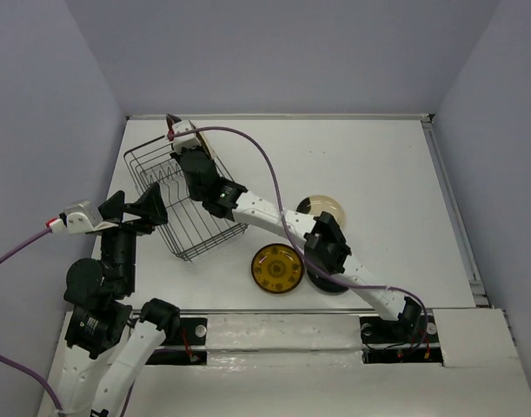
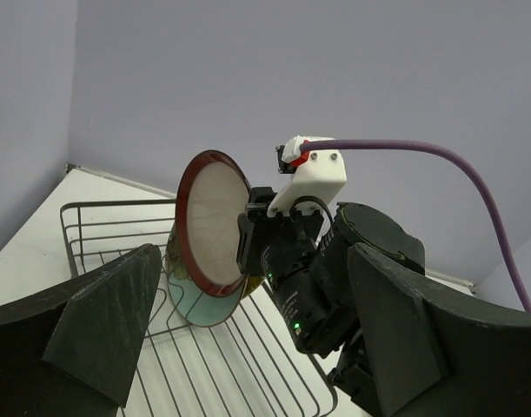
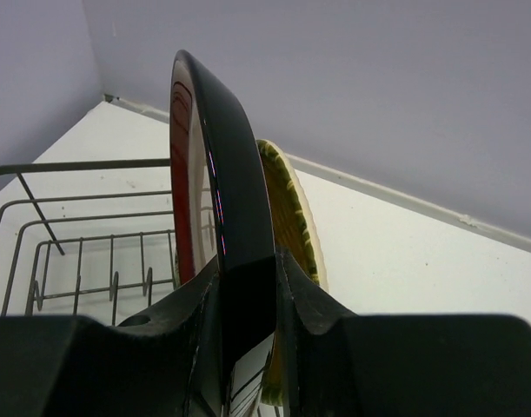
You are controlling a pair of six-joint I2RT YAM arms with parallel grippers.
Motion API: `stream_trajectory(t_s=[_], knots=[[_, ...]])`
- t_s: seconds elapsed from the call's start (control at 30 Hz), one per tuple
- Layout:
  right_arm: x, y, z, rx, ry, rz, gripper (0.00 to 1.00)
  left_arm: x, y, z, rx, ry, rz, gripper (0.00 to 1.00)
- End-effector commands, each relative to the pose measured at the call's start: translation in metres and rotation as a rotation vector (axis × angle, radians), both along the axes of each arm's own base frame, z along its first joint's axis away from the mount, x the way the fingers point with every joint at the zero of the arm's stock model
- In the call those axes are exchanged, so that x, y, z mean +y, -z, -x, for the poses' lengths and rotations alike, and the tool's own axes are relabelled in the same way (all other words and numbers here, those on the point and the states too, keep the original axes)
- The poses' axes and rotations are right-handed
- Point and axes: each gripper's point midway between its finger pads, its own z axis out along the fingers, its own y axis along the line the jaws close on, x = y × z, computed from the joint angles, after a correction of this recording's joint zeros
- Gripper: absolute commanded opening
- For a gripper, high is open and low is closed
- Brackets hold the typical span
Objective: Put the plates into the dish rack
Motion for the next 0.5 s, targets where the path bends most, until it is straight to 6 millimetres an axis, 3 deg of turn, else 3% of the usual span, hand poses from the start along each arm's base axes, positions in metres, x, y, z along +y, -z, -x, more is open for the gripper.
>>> stream_trajectory(t_s=[0.0, 0.13, 0.33, 0.47], knots=[[-0.016, -0.083, 0.008, -0.153, 0.058, -0.211, 0.07, 0.002, -0.011, 0.002, -0.044, -0.007, 0.012, 0.99], [-0.004, -0.048, 0.004, -0.102, 0.037, -0.18, 0.07, 0.001, -0.009, 0.001, -0.04, -0.005, 0.01, 0.99], [0.022, -0.004, 0.015, -0.06, -0.008, -0.13, 0.07, 0.001, -0.007, -0.001, -0.032, -0.01, 0.01, 0.99], [0.028, 0.005, 0.021, -0.043, -0.026, -0.133, 0.07, 0.0, -0.005, -0.004, -0.023, -0.01, 0.006, 0.99]])
